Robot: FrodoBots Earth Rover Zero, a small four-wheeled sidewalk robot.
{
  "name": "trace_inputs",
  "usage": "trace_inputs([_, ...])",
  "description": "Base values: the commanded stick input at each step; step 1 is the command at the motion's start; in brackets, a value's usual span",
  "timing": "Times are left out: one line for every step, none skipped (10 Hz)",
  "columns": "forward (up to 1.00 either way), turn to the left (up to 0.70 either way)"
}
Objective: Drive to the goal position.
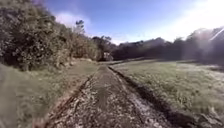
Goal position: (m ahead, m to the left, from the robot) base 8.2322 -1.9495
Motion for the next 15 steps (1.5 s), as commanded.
trace_inputs([0.85,0.00])
trace_inputs([0.85,0.00])
trace_inputs([0.85,0.00])
trace_inputs([0.85,0.00])
trace_inputs([0.85,0.00])
trace_inputs([0.85,0.00])
trace_inputs([0.85,0.00])
trace_inputs([0.85,0.00])
trace_inputs([0.85,0.00])
trace_inputs([0.85,0.00])
trace_inputs([0.85,0.00])
trace_inputs([0.85,0.00])
trace_inputs([0.85,0.00])
trace_inputs([0.85,0.00])
trace_inputs([0.85,0.00])
